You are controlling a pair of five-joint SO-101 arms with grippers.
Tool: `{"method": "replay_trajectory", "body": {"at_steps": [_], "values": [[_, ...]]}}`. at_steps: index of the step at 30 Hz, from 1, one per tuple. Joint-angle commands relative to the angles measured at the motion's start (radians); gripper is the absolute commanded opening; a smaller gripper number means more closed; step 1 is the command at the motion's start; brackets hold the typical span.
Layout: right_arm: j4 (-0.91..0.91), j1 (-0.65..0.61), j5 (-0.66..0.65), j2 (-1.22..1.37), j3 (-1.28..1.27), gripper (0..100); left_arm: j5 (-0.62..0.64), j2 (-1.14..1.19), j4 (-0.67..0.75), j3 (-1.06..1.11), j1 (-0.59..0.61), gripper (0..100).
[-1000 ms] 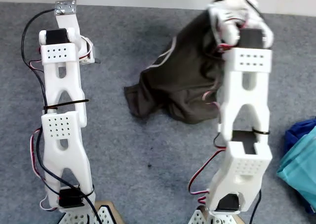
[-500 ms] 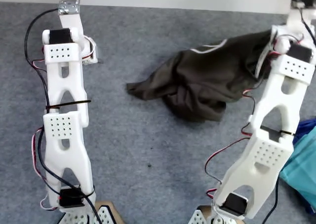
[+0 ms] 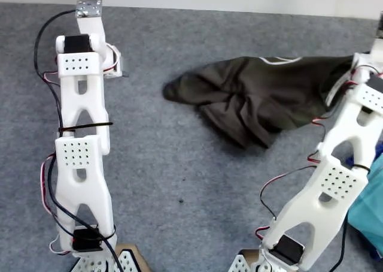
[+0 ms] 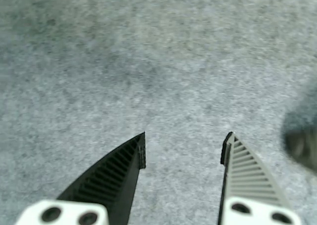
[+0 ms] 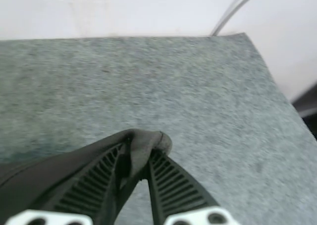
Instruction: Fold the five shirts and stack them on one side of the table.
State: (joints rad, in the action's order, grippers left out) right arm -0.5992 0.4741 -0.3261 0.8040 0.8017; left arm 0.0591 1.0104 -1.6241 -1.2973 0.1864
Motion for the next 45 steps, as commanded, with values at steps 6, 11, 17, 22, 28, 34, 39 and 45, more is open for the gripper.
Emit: {"method": "replay_trajectory", "body": {"at_steps": [6,11,17,22,28,34,39,45], "values": [[-0.067,0.041,0.157,-0.053,0.085,3.8,0.012,-0.013,0.005,-0.004,-0.051,26],[-0.334,0.008,0.284,-0.094,0.205,16.8,0.012,-0.013,0.005,-0.004,-0.056,26],[-0.668,-0.077,0.287,-0.134,0.404,17.0,0.012,0.007,0.009,-0.007,-0.102,26],[-0.993,-0.170,0.282,-0.186,0.591,17.0,0.012,0.093,0.089,-0.010,-0.137,26],[-1.167,-0.226,0.288,-0.242,0.674,17.0,0.012,0.153,0.157,-0.013,-0.153,26],[-1.168,-0.225,0.279,-0.421,0.332,17.0,0.012,0.154,0.176,-0.013,-0.208,26],[-1.159,-0.240,0.196,-0.723,-0.041,17.0,0.012,0.154,0.235,-0.012,-0.217,26],[-0.963,-0.240,0.147,-0.964,-0.487,17.0,0.012,0.156,0.284,-0.012,-0.228,26]]}}
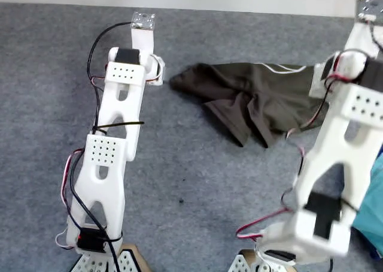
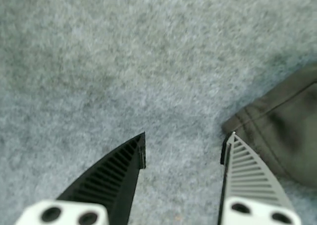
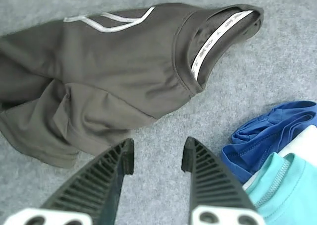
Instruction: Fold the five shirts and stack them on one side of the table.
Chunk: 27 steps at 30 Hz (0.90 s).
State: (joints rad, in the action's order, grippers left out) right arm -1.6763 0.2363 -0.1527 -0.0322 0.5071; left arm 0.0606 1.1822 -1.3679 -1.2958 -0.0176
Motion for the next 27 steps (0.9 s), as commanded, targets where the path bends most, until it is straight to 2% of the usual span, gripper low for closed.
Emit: {"method": "replay_trajectory", "body": {"at_steps": [1,6,10,23,27], "values": [[0.166,-0.002,-0.026,-0.153,-0.274,17.0,0.011,-0.016,0.029,-0.012,-0.030,26],[0.400,-0.001,-0.026,-0.243,-0.608,17.0,0.008,-0.015,0.034,-0.005,-0.056,26],[0.490,-0.004,-0.026,-0.288,-0.737,17.0,0.008,0.024,0.095,-0.008,-0.076,26],[0.506,-0.001,-0.026,-0.300,-0.794,17.0,0.011,0.097,0.129,-0.004,-0.137,26],[0.506,-0.001,-0.026,-0.298,-0.808,17.0,0.011,0.139,0.163,-0.013,-0.157,18]]}}
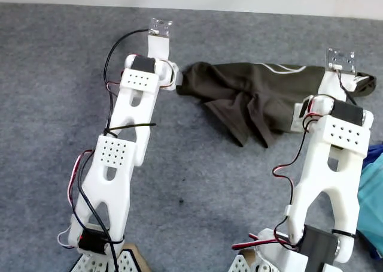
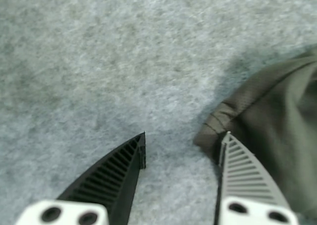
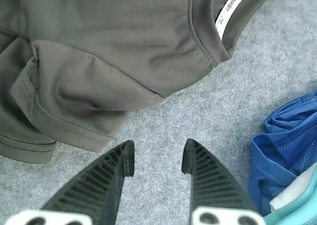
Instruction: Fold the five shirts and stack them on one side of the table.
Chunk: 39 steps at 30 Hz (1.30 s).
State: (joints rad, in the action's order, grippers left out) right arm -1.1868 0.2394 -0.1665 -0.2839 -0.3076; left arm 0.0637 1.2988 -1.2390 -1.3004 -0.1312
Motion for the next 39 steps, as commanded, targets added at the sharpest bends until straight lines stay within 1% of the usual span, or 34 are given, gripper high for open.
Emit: {"method": "replay_trajectory", "body": {"at_steps": [1,4,7,16,17,20,22,24,26,32,34,36,39], "values": [[0.016,-0.004,-0.012,-0.047,0.005,17.0,0.008,0.033,0.054,-0.008,-0.047,15],[0.016,-0.002,-0.012,-0.051,0.005,17.0,0.005,0.056,0.120,-0.008,-0.050,5],[0.015,-0.002,-0.012,-0.054,0.005,17.0,0.005,0.070,0.153,-0.008,-0.051,1],[0.012,-0.002,-0.012,-0.047,0.004,17.0,0.009,0.076,0.149,-0.008,-0.059,1],[0.012,-0.002,-0.012,-0.047,0.004,17.0,0.021,0.076,0.149,-0.008,-0.058,1],[0.008,-0.007,-0.008,-0.054,0.004,17.0,0.114,0.070,0.146,-0.016,-0.048,1],[-0.002,-0.008,-0.005,-0.056,0.013,17.0,0.153,0.056,0.098,-0.065,-0.033,1],[-0.039,-0.010,-0.005,-0.061,0.022,17.0,0.178,0.048,0.035,-0.119,-0.027,1],[-0.084,-0.035,-0.005,-0.088,0.047,17.0,0.181,0.059,0.003,-0.153,-0.028,1],[-0.262,-0.120,-0.011,-0.251,0.047,17.0,0.183,0.117,0.002,-0.231,-0.016,1],[-0.294,-0.148,-0.012,-0.314,0.016,17.0,0.183,0.133,0.002,-0.260,-0.008,1],[-0.272,-0.160,-0.012,-0.369,-0.044,17.0,0.181,0.148,0.002,-0.286,0.001,1],[-0.117,-0.159,-0.012,-0.427,-0.226,17.0,0.180,0.173,0.000,-0.321,0.007,1]]}}
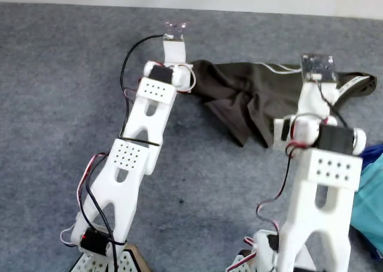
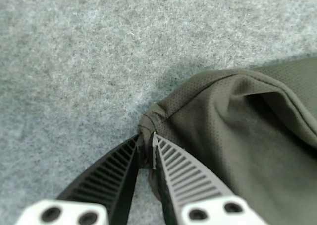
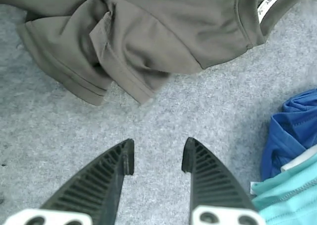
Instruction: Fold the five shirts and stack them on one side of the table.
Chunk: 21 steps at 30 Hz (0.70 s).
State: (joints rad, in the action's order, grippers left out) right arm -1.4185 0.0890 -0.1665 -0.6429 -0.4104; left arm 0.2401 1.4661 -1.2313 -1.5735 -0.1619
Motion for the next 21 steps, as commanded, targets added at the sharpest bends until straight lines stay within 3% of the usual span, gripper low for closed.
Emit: {"method": "replay_trajectory", "body": {"at_steps": [1,7,13,21], "values": [[0.177,-0.001,-0.012,-0.079,-0.191,17.0,0.003,0.013,-0.009,-0.058,0.038,1],[0.562,0.030,-0.003,-0.070,-0.414,17.0,0.002,0.038,-0.009,-0.085,0.039,1],[0.657,0.044,0.063,-0.038,-0.423,17.0,0.002,0.039,-0.009,-0.081,0.059,1],[0.832,0.188,0.071,0.068,-0.426,17.0,0.002,0.041,-0.009,-0.077,0.059,1]]}}
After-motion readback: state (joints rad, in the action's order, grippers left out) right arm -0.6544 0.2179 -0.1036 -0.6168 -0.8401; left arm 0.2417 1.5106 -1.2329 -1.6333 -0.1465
